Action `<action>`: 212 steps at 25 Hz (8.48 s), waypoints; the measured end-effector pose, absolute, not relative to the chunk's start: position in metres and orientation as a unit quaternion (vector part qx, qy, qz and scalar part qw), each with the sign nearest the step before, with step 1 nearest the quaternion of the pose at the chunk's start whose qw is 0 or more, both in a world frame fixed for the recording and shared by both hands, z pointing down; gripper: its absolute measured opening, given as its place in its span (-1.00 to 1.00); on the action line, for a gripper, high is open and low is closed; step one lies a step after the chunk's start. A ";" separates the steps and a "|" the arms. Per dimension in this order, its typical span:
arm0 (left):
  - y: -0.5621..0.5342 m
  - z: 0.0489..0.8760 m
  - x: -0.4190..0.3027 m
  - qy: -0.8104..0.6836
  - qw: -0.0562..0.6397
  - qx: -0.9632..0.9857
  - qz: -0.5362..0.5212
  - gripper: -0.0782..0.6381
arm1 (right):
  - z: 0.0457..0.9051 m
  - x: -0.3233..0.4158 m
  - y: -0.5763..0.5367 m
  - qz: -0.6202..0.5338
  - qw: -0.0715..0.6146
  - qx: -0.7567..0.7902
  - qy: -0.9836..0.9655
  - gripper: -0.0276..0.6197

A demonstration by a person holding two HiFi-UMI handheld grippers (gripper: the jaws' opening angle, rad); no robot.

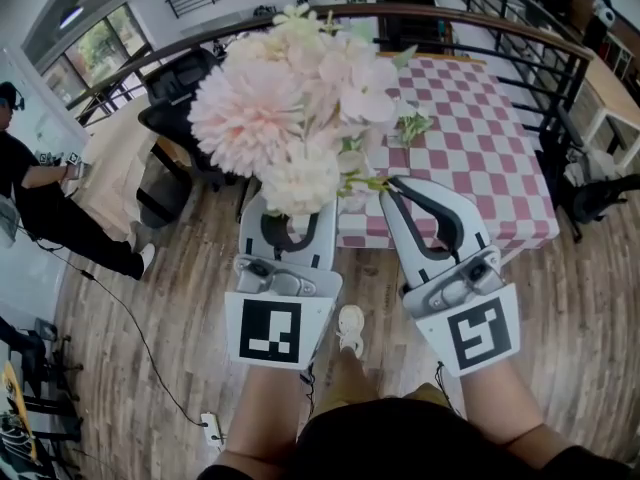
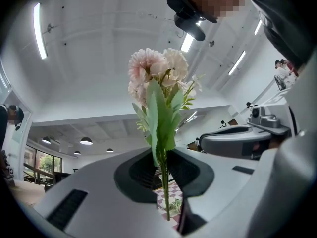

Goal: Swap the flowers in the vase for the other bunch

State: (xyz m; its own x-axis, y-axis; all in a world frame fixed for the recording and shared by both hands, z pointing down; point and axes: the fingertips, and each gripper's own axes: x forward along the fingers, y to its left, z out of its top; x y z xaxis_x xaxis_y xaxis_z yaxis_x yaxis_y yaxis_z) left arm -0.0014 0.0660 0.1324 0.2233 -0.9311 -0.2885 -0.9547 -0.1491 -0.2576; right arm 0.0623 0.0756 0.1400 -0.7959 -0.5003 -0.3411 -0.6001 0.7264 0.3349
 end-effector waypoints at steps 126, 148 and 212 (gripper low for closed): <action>-0.223 0.209 -0.146 0.566 0.082 -0.820 0.006 -0.59 | 0.187 -0.105 -0.228 0.141 0.035 -0.338 0.930 -0.81; -0.258 0.282 -0.156 0.573 0.008 -0.819 -0.025 -0.59 | 0.255 -0.106 -0.260 0.078 0.008 -0.328 0.941 -0.81; -0.286 0.415 -0.160 0.597 -0.057 -0.799 -0.043 -0.56 | 0.402 -0.120 -0.271 -0.045 -0.078 -0.292 0.952 -0.81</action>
